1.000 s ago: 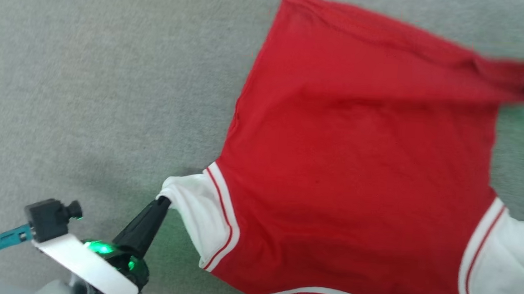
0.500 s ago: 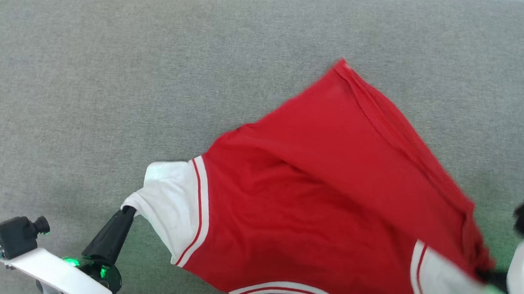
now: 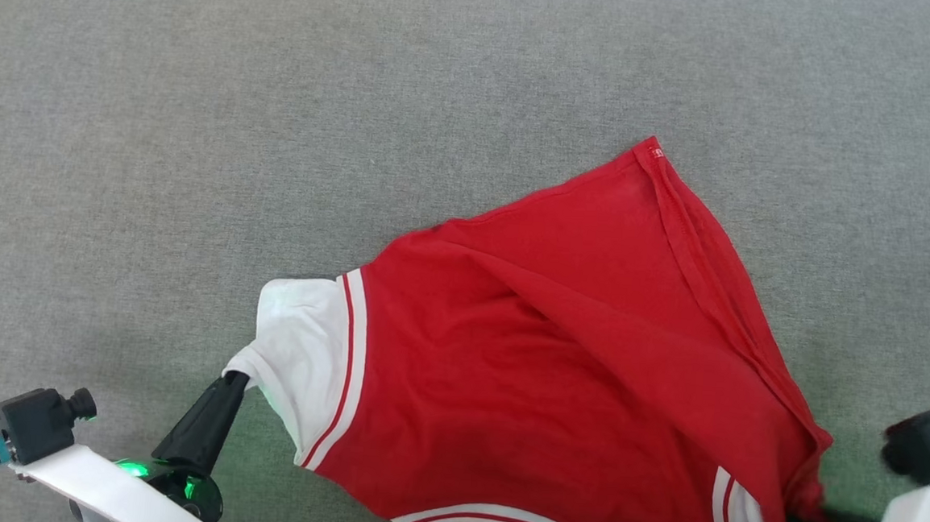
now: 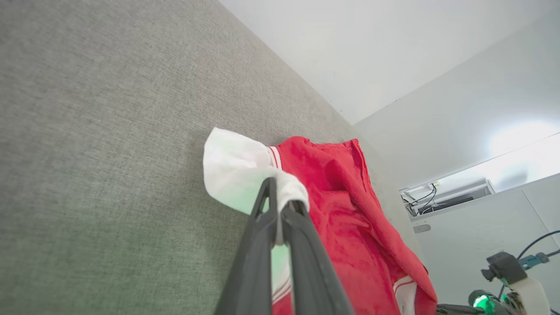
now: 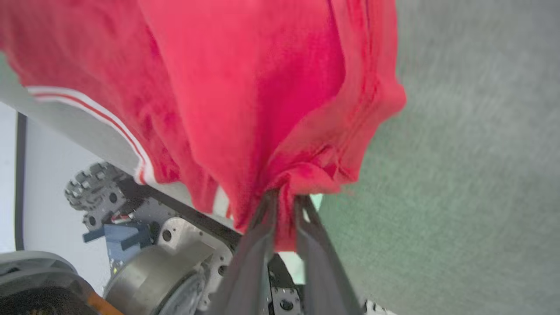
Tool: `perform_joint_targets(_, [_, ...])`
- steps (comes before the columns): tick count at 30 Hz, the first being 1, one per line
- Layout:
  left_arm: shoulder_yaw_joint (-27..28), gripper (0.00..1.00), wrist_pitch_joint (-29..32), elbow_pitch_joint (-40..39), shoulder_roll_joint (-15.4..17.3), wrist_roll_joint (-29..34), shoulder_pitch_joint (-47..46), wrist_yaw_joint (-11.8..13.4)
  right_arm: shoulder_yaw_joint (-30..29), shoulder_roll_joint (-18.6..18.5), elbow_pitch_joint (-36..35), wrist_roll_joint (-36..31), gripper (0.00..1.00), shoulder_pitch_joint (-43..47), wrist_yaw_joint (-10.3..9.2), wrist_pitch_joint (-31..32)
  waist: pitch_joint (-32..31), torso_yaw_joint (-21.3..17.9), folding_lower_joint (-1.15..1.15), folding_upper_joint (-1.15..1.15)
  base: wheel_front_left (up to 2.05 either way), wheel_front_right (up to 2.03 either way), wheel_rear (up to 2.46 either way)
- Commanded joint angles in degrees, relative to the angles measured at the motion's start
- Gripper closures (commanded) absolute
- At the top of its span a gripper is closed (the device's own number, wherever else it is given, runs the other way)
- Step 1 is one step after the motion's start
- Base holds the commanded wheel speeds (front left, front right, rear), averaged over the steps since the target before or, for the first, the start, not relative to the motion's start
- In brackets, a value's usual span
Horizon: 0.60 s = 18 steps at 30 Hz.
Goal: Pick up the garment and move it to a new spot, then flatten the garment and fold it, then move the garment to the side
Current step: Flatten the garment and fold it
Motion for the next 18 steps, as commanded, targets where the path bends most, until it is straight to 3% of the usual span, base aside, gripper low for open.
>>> perform_joint_targets(1, [0.0, 1.0, -0.3, 0.0, 0.1, 0.1, -0.6, 0.1, -0.7, 0.5, -0.7, 0.6, 0.0, -0.9, -0.03, -0.4, 0.0, 0.1, 0.0, 0.0, 0.0, 0.0, 0.0])
perform_joint_targets(6, [-0.2, 1.0, -0.3, -0.3, -0.5, 0.0, -1.1, 0.1, -5.5, -2.7, -5.0, 1.6, 0.0, -5.3, -0.03, 1.4, 0.2, 0.4, 0.0, 0.0, 0.0, 0.0, 0.0])
perform_joint_targets(10, [-1.3, 1.0, -0.3, -0.7, -1.5, 0.6, -2.0, 0.1, -7.0, -4.8, -2.4, 0.2, 0.0, -15.3, -0.03, -0.2, 1.1, 1.6, 0.0, 0.0, 0.0, 0.0, 0.0])
perform_joint_targets(13, [-2.8, 1.0, -0.3, -0.9, -2.0, 0.8, -3.7, 0.1, -4.0, -5.3, 2.9, -3.1, 0.0, -24.1, -0.02, -3.8, 2.0, 3.1, 0.0, 0.0, 0.0, 0.0, 0.0])
perform_joint_targets(18, [-5.0, 1.0, -0.3, -0.5, -2.9, 0.6, -6.2, 0.1, 6.5, -3.7, 13.4, -6.9, 0.0, -36.6, -0.03, -7.2, 3.9, 5.6, 0.0, 0.0, 0.0, 0.0, 0.0])
